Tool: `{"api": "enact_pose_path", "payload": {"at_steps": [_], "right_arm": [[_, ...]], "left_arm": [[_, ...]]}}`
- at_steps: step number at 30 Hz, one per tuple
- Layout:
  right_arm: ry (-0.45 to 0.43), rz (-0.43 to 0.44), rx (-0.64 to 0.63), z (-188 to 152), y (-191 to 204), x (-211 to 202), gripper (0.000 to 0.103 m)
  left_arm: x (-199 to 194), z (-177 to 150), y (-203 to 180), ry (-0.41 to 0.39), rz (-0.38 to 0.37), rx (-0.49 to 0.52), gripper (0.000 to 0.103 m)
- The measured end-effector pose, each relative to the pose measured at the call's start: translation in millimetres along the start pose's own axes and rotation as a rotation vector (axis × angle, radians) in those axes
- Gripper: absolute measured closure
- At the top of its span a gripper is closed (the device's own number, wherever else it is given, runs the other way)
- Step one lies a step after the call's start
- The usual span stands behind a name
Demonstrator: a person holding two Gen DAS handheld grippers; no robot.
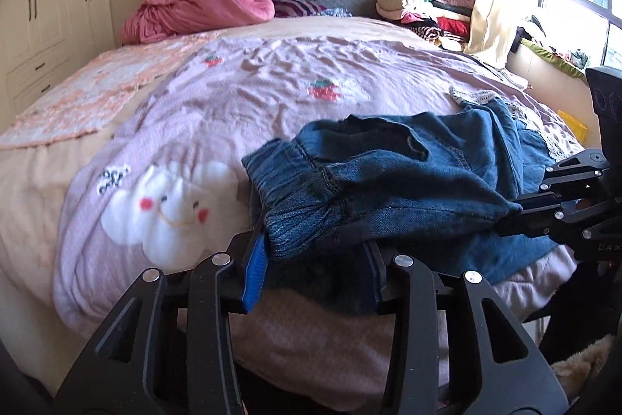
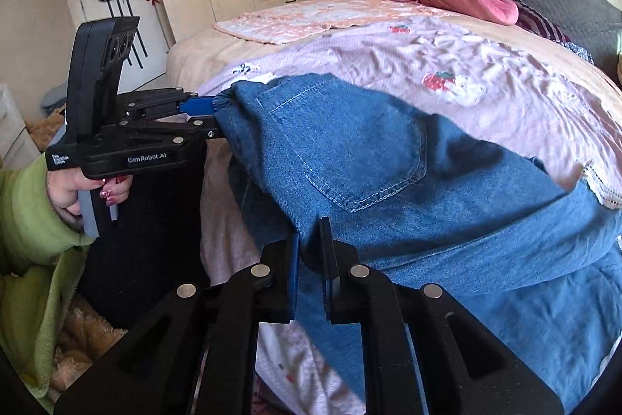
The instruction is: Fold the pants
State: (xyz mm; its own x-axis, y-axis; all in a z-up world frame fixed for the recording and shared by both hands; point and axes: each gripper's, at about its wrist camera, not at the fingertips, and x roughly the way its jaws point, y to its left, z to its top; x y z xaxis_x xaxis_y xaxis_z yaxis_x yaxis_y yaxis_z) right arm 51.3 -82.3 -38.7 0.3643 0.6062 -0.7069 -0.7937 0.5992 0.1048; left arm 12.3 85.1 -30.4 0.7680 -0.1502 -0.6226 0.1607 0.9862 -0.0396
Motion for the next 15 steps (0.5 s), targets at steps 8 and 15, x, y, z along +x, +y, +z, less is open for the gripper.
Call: {"api": "enact_pose_path", "payload": {"at_steps": [8, 15], "right_arm": [[0.018, 0.004, 0.035, -9, 1, 14, 0.092], [0.026, -0.008, 0.038, -11, 3, 22, 0.091]], "left_arm": [[-10, -10, 8, 0.059, -0.012, -0.044, 0.06], [-32, -16, 19, 0.073, 0.031, -0.072, 0.056]]}}
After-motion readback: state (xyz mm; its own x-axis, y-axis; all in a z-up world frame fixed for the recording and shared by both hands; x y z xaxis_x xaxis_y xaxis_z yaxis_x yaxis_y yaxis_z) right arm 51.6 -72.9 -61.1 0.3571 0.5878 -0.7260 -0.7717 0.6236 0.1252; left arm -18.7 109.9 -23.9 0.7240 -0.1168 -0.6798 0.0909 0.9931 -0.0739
